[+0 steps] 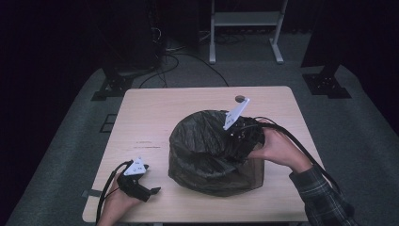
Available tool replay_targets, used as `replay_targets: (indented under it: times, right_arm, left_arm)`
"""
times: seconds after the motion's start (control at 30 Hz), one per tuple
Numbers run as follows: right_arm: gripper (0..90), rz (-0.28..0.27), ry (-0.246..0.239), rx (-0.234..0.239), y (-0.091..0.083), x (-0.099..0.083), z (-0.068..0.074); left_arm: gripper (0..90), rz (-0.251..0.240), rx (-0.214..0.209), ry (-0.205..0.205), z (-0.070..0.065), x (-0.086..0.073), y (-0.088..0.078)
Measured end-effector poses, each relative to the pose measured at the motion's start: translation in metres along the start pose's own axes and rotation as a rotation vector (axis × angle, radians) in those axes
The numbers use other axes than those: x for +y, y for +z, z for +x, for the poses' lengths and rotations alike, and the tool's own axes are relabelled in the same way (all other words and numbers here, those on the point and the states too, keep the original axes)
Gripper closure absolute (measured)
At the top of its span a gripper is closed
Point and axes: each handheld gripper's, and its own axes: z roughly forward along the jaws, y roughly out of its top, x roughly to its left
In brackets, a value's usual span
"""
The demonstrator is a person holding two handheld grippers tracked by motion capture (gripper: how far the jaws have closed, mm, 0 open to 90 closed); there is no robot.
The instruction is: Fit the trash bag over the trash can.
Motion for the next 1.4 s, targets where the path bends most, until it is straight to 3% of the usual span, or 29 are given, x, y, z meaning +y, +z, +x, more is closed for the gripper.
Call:
replay_targets:
  times: [0.2,0.33,0.6,0.7,1.13,1.23,1.4]
  right_arm:
    - [6.4,0.100,0.015,0.012,0.004,0.008,0.000]
    - [6.2,0.104,0.011,0.015,0.005,0.009,0.000]
    - [4.2,-0.052,0.001,-0.032,-0.020,0.023,-0.001]
    - [1.0,-0.095,-0.003,-0.030,-0.021,0.034,0.001]
    - [0.0,-0.089,0.004,0.013,0.035,0.075,-0.003]
    - [0.0,-0.048,0.020,0.006,0.050,0.076,-0.007]
    - [0.0,0.009,0.000,-0.017,0.062,0.077,-0.007]
  left_arm:
    - [0.0,0.000,0.000,0.000,0.000,0.000,0.000]
    - [0.0,0.000,0.000,0.000,0.000,0.000,0.000]
    - [0.0,0.000,0.000,0.000,0.000,0.000,0.000]
    - [0.0,0.000,0.000,0.000,0.000,0.000,0.000]
    - [0.0,0.000,0.000,0.000,0.000,0.000,0.000]
    - [0.0,0.000,-0.001,0.000,0.000,0.000,0.000]
    - [0.0,0.000,0.000,0.001,0.000,0.000,0.000]
